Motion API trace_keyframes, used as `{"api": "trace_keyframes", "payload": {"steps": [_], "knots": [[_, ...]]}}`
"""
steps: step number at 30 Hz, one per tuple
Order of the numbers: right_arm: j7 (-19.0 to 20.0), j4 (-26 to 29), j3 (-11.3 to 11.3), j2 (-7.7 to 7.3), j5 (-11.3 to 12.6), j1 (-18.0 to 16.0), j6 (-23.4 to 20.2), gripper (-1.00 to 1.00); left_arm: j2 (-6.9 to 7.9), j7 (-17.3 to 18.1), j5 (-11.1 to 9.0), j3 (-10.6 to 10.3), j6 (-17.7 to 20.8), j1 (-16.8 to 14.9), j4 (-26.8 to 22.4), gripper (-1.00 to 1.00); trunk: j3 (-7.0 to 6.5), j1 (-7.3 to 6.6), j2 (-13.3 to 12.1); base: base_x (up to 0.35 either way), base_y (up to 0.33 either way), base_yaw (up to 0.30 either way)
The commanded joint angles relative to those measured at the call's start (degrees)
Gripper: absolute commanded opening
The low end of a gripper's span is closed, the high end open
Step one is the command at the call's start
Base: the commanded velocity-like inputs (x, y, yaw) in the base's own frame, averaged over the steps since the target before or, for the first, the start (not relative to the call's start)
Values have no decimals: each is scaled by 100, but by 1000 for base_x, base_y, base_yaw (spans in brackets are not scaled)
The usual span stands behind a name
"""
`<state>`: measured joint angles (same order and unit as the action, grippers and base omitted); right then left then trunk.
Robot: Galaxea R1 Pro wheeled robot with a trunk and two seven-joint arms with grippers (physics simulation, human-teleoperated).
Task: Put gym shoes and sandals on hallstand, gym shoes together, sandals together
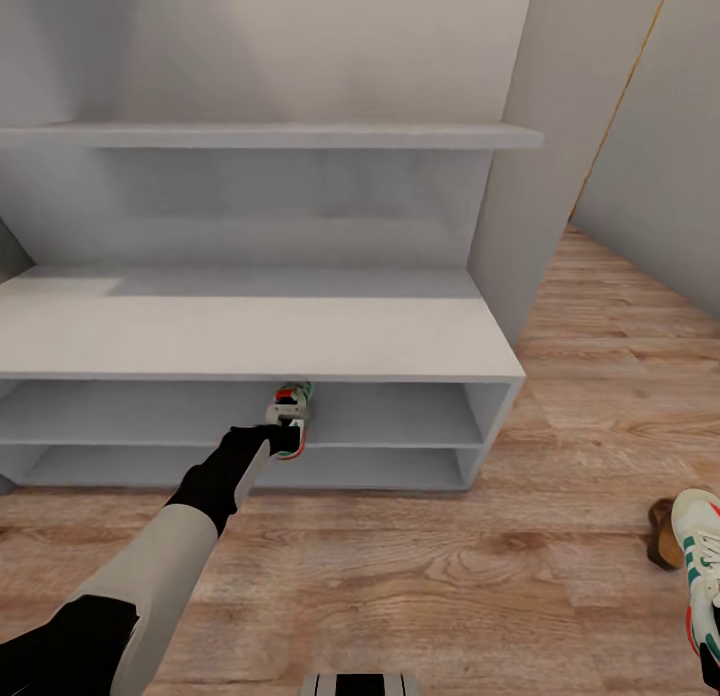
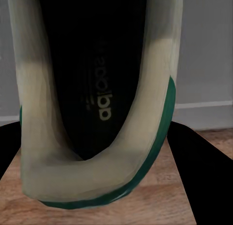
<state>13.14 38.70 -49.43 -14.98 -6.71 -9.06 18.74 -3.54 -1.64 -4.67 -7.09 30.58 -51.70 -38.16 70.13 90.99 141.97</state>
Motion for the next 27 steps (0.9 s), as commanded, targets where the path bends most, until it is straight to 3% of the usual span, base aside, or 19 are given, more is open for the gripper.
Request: {"api": "trace_keyframes", "payload": {"steps": [1,10,27], "knots": [[38,-3,-41,3,-59,-10,24,-100,3,-12,-46,-12,27,0,-7,-100,4,0,2,149,0,0],[39,-3,-41,3,-59,-10,25,-100,-1,-44,-43,-12,27,14,0,-100,4,0,2,260,0,0],[40,-3,-42,3,-59,-10,24,-100,-6,-45,-44,-12,27,30,-5,-100,4,0,2,83,0,0]]}}
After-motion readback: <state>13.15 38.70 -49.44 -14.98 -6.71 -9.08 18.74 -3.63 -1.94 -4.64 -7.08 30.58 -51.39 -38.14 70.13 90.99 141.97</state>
